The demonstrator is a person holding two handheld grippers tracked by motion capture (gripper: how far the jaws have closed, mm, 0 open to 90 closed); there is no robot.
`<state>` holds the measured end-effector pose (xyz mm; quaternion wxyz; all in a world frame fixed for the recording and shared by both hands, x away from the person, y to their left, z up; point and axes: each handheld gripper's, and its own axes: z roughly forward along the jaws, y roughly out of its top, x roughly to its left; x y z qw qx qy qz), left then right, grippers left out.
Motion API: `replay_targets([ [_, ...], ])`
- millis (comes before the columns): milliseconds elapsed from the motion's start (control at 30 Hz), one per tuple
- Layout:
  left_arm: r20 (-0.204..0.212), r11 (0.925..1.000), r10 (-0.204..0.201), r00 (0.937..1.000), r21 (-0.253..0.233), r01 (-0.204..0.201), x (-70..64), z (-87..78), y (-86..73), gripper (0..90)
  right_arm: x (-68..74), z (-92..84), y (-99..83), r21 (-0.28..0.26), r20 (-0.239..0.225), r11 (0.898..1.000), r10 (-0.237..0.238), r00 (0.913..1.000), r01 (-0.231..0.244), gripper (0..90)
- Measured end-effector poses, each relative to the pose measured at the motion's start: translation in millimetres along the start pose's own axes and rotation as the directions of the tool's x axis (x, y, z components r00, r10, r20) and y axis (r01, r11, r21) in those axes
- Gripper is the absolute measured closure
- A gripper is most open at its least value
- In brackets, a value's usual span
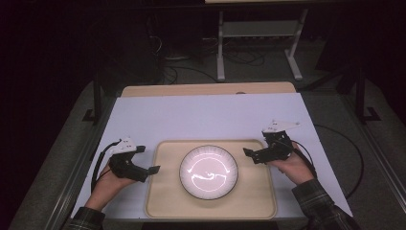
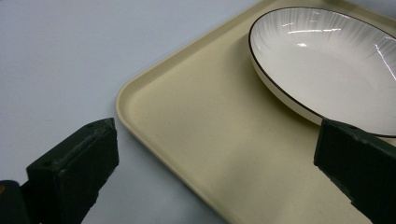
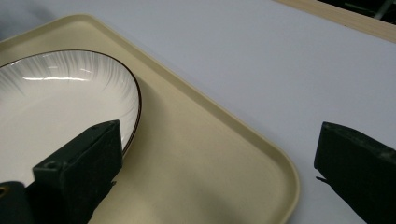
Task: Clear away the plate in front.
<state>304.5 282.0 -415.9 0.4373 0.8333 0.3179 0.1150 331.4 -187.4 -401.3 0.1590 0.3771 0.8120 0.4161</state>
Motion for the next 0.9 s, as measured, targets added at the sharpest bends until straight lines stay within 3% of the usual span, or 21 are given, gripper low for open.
replay_targets([
  [200,-0.007,1.0,-0.008,0.9999,-0.001,0.008,0.7,-2.3,-1.5,0.0,-1.6,-15.4,-14.5,-0.02,0.039,1.0,-0.022,0.999,0.022,0.4],
  [433,-0.01,1.0,-0.007,0.9999,0.0,0.007,1.7,-5.3,-3.6,0.0,-6.3,-33.6,-36.1,-0.074,0.063,0.997,0.0,0.998,0.005,0.4],
  [700,-0.014,0.9999,-0.011,0.9998,-0.011,0.01,0.5,-10.4,-8.3,0.0,-10.2,-45.7,-58.1,-0.053,0.082,0.999,0.001,0.9967,0.003,0.4],
  [900,-0.018,0.9997,-0.016,0.9997,-0.016,0.015,1.4,-13.4,-10.8,0.0,-11.6,-50.2,-61.4,-0.061,0.098,0.998,-0.003,0.9952,0.009,0.4],
])
